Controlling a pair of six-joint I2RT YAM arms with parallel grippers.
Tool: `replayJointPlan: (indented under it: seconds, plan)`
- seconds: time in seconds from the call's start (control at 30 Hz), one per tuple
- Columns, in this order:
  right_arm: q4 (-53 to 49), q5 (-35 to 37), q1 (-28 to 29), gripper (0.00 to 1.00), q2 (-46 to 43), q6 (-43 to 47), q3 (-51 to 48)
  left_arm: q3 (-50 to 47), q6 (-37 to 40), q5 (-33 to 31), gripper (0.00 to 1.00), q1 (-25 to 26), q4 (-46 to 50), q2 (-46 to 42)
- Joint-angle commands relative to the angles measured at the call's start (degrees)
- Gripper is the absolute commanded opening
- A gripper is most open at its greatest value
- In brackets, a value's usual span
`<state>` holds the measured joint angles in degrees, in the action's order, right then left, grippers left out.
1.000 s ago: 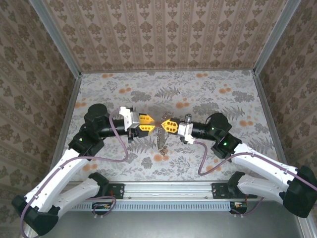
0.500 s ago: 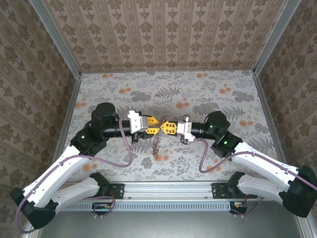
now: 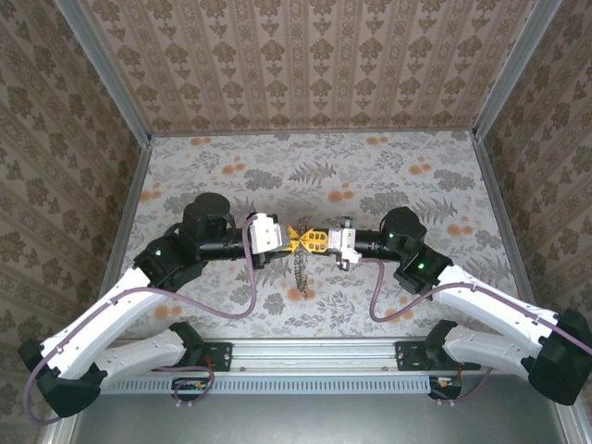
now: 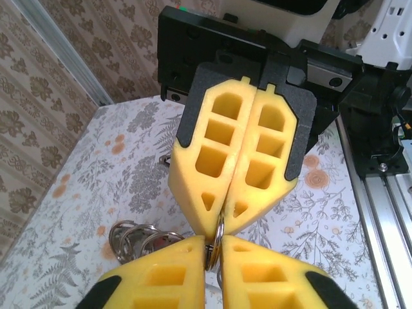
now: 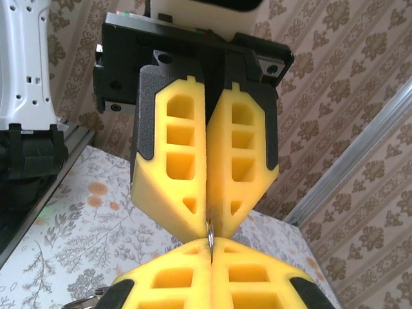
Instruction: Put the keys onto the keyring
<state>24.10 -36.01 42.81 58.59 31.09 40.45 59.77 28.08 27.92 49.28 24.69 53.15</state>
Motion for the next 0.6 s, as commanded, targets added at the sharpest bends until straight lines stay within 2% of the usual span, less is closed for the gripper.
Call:
replayJointPlan:
  seconds: [0.0, 0.1, 0.17, 0.2, 0.43, 0.57]
  plan:
    - [1.7, -1.2, 1.3, 0.00, -1.1, 0.5, 2.6, 1.5, 1.4, -2.7, 0.01, 1.1, 0.5, 0.6]
    - [1.6, -1.2, 1.4, 0.01, -1.7, 0.3, 2.3, 0.2, 1.0, -3.9, 0.00, 1.0, -0.6, -0.3]
    - [1.6, -1.2, 1.4, 0.16, -2.7, -0.4, 1.8, -1.1, 0.0, -2.5, 0.00, 0.3, -2.1, -1.5]
    - [1.1, -0.8, 1.5, 0.22, -3.3, -0.8, 1.4, -1.9, -0.8, -0.4, 0.00, -0.8, -3.1, -2.2]
    - [-1.2, 3.1, 1.4, 0.41, -8.4, -4.5, -2.5, -6.5, -9.3, 17.9, 0.00, -9.9, -13.2, -6.5]
    - [-1.9, 3.5, 1.3, 0.41, -9.9, -5.5, -3.3, -8.0, -14.2, 25.1, 0.00, -12.7, -19.6, -6.6]
